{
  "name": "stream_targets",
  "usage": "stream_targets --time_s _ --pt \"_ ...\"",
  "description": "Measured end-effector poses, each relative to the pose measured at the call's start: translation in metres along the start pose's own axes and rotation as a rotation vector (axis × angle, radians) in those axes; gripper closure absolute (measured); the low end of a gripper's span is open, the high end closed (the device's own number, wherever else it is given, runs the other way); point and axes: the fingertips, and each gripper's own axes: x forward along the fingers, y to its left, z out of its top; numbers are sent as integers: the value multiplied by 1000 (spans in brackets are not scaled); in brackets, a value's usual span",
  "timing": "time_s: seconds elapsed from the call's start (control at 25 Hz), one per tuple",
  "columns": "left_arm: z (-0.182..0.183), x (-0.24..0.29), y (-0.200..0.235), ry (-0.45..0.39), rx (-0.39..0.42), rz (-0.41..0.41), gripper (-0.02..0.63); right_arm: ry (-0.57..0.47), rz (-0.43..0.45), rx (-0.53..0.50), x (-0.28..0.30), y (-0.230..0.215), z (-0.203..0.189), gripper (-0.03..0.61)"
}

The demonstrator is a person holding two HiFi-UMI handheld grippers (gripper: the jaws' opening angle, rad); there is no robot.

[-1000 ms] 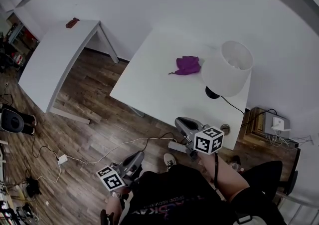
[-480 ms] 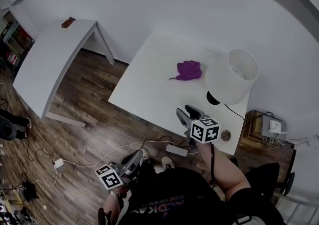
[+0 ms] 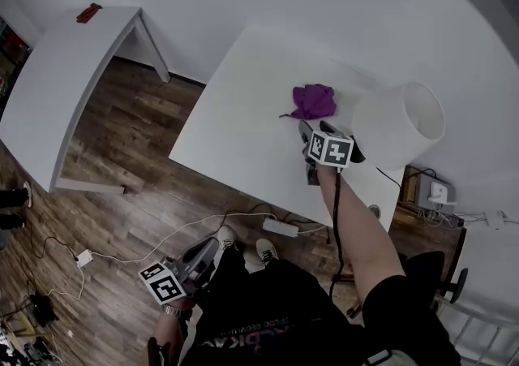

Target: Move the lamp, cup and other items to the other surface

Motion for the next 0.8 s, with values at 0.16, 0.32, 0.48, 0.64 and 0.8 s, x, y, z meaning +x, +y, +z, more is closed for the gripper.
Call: stream_targets --time_s 0.16,0.32,0.48,0.64,0.8 --pt "3 -10 17 10 -35 20 617 37 -152 -2 34 -34 11 301" --pt "10 -18 30 15 -57 44 617 63 -260 31 63 -67 23 287" --pt "12 -29 45 31 -82 76 618 111 -271 61 88 -82 22 258" --pt "14 -35 51 42 -89 96 617 178 -291 -19 99 -85 8 260" --pt "20 -39 52 48 -78 94 617 159 -287 -72 98 -80 6 312"
